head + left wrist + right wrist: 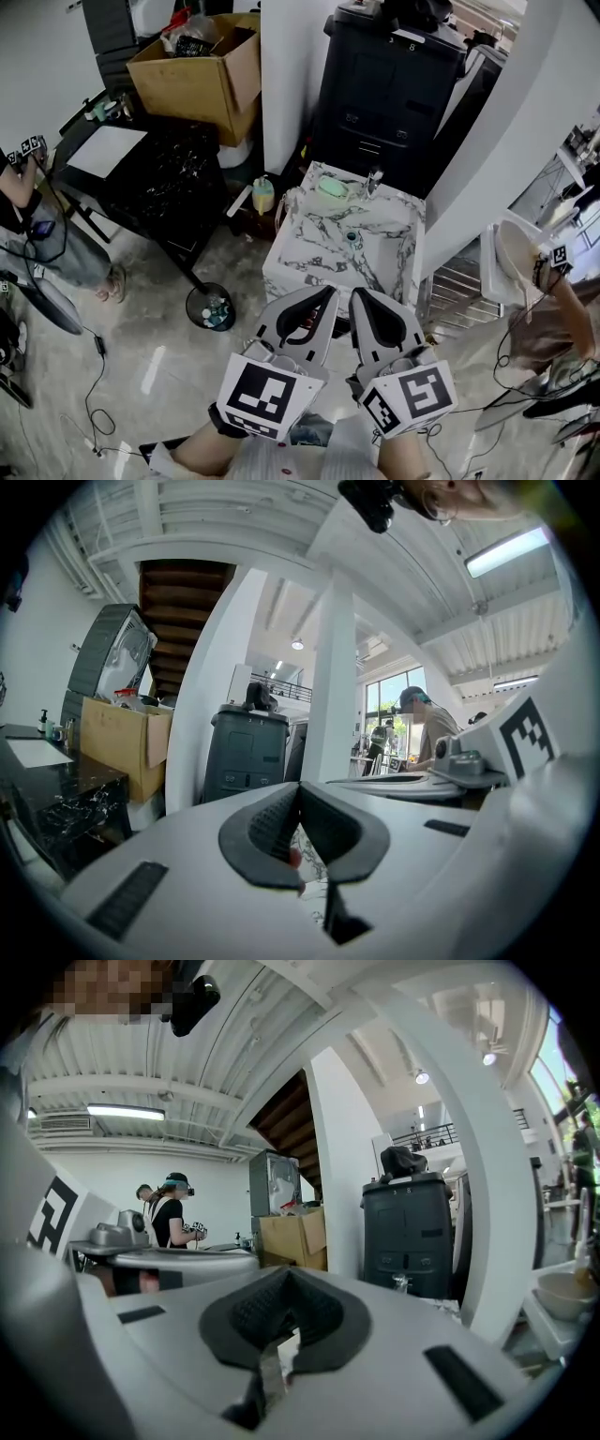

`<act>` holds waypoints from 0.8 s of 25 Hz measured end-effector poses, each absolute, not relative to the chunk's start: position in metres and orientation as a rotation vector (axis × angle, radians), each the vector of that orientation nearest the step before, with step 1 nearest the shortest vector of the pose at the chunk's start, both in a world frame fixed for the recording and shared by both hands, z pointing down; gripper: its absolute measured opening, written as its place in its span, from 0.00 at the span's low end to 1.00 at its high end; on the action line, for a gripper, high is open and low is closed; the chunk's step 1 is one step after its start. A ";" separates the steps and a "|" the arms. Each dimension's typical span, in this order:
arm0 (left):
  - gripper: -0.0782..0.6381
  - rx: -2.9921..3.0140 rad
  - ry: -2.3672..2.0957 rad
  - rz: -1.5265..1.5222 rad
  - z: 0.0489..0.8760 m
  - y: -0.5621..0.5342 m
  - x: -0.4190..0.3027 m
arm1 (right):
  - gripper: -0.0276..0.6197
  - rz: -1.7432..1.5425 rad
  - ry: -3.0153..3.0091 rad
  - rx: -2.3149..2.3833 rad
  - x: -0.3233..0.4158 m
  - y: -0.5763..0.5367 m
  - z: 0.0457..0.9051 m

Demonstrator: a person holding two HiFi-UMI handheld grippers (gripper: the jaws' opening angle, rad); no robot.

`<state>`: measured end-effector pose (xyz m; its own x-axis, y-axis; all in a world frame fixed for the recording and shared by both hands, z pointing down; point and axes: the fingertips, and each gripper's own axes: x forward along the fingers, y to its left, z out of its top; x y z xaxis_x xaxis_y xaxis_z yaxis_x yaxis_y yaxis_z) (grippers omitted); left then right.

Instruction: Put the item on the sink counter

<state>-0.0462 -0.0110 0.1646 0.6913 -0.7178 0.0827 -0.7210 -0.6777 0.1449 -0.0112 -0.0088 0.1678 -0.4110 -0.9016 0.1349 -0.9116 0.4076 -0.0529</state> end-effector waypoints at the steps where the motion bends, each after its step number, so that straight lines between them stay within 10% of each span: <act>1: 0.13 2.732 -1.174 0.029 0.165 -0.010 -0.046 | 0.05 0.180 -2.560 1.658 -0.010 -0.008 0.168; 20: 0.13 2.721 -1.191 -0.116 0.164 -0.006 -0.044 | 0.05 0.155 -2.564 1.624 -0.006 0.002 0.169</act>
